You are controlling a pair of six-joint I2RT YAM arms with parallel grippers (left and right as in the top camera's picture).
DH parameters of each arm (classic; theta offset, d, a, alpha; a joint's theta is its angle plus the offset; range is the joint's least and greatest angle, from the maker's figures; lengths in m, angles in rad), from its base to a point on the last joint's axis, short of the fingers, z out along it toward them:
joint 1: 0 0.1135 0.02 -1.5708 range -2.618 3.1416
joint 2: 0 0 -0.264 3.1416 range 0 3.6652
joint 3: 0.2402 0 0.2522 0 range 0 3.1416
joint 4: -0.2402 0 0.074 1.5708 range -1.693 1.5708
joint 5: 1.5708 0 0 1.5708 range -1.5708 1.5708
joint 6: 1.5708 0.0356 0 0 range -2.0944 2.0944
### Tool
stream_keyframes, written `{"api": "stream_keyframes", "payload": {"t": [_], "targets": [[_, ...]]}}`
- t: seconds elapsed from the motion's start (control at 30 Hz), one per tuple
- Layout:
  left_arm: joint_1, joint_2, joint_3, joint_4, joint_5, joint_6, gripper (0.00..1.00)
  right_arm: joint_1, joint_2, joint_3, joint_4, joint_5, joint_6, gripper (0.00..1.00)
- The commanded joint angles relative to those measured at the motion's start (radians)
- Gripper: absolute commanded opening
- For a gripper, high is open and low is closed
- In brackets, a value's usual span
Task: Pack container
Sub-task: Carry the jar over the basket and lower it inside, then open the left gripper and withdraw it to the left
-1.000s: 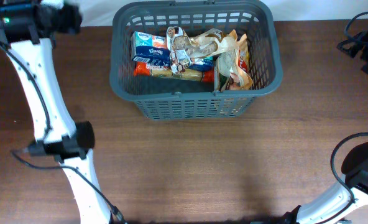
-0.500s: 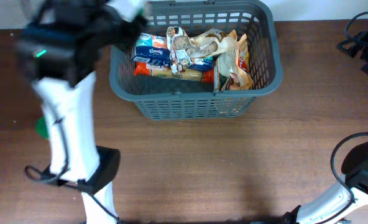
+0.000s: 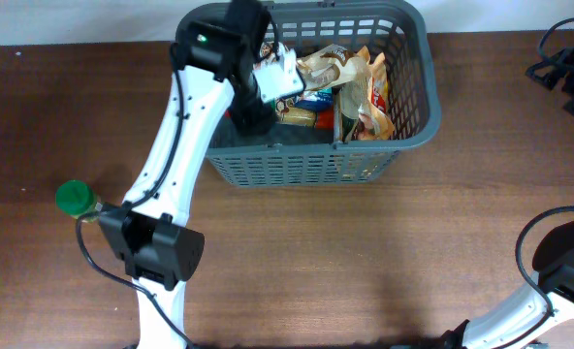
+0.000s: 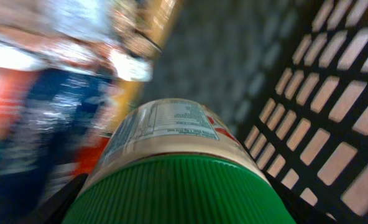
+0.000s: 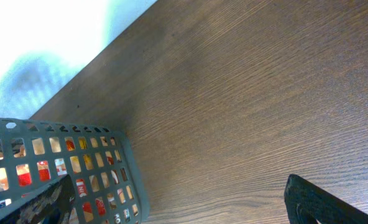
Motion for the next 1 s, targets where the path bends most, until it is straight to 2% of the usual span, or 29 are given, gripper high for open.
{"api": "stream_keyframes", "payload": {"t": [0.0, 0.43, 0.7, 0.73, 0.77, 0.8, 0.83, 0.97], "targets": [[0.004, -0.010, -0.100, 0.023, -0.010, 0.080, 0.02, 0.005, 0.002, -0.002, 0.003, -0.002, -0.004, 0.99], [0.029, -0.010, -0.405, 0.238, -0.009, 0.095, 0.02, 0.005, 0.002, -0.002, 0.003, -0.002, -0.004, 0.99], [0.049, -0.009, -0.481, 0.317, -0.003, 0.094, 0.02, 0.005, 0.002, -0.002, 0.003, -0.002, -0.004, 0.99], [0.049, -0.010, -0.480, 0.317, -0.004, 0.094, 0.08, 0.005, 0.002, -0.002, 0.003, -0.002, -0.004, 0.99], [0.049, -0.010, -0.477, 0.317, -0.007, 0.093, 0.27, 0.005, 0.002, -0.002, 0.003, -0.002, -0.004, 0.99], [0.049, -0.010, -0.471, 0.316, -0.009, 0.085, 0.94, 0.005, 0.002, -0.002, 0.003, -0.002, -0.004, 0.99], [0.048, -0.010, -0.457, 0.315, -0.019, 0.057, 0.99, 0.005, 0.002, -0.002, 0.003, -0.002, -0.004, 0.99], [0.048, -0.011, -0.333, 0.275, -0.040, -0.087, 0.99, 0.005, 0.002, -0.002, 0.003, -0.002, -0.004, 0.99]]}}
